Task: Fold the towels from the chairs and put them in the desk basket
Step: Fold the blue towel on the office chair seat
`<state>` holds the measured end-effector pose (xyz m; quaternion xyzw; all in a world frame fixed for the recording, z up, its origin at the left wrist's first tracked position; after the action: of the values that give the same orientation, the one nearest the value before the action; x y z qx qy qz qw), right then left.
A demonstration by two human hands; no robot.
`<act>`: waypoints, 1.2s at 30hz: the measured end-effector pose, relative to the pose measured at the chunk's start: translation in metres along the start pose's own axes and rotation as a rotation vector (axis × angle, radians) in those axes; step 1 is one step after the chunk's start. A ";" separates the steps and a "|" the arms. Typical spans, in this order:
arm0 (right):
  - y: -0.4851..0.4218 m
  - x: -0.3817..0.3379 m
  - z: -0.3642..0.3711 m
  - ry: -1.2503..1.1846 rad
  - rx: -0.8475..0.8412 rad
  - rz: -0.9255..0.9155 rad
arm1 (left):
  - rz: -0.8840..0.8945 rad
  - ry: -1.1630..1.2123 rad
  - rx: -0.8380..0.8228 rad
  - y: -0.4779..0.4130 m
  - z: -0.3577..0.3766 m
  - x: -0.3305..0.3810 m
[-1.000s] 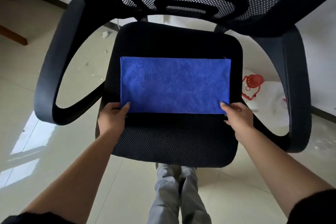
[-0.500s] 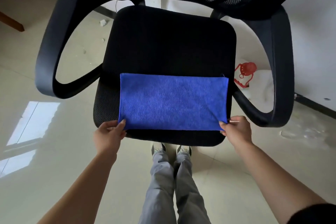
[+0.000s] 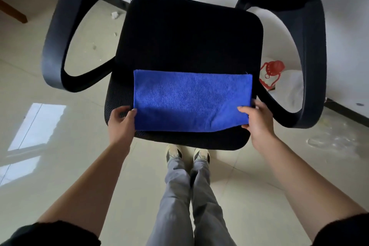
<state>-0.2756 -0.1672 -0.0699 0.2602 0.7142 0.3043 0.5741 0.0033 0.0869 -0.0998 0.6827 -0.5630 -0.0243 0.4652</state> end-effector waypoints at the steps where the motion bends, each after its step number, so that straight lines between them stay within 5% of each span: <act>1: 0.005 -0.007 0.009 -0.010 -0.032 -0.041 | 0.032 0.001 -0.019 0.001 0.000 0.003; 10: 0.063 -0.015 0.125 0.072 -0.391 -0.112 | 0.089 0.061 -0.365 0.007 0.013 0.017; 26: 0.093 0.061 0.233 0.625 -0.734 -0.124 | -0.038 0.108 -0.405 -0.006 0.007 0.006; 36: 0.024 0.007 0.122 0.292 -0.200 -0.197 | 0.003 0.027 -0.233 -0.016 0.006 0.012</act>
<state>-0.1575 -0.1292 -0.0758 0.0839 0.7780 0.3507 0.5146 0.0170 0.0725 -0.1078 0.6235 -0.5509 -0.0797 0.5491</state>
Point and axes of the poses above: each hand's wrist, its own y-axis away from the middle knuckle, its own z-axis out of the palm, x = y × z, the point moved 7 cm from there along -y, towards the middle knuckle, and after that the axes turned 14 degrees about -y, right-handed, at the moved point
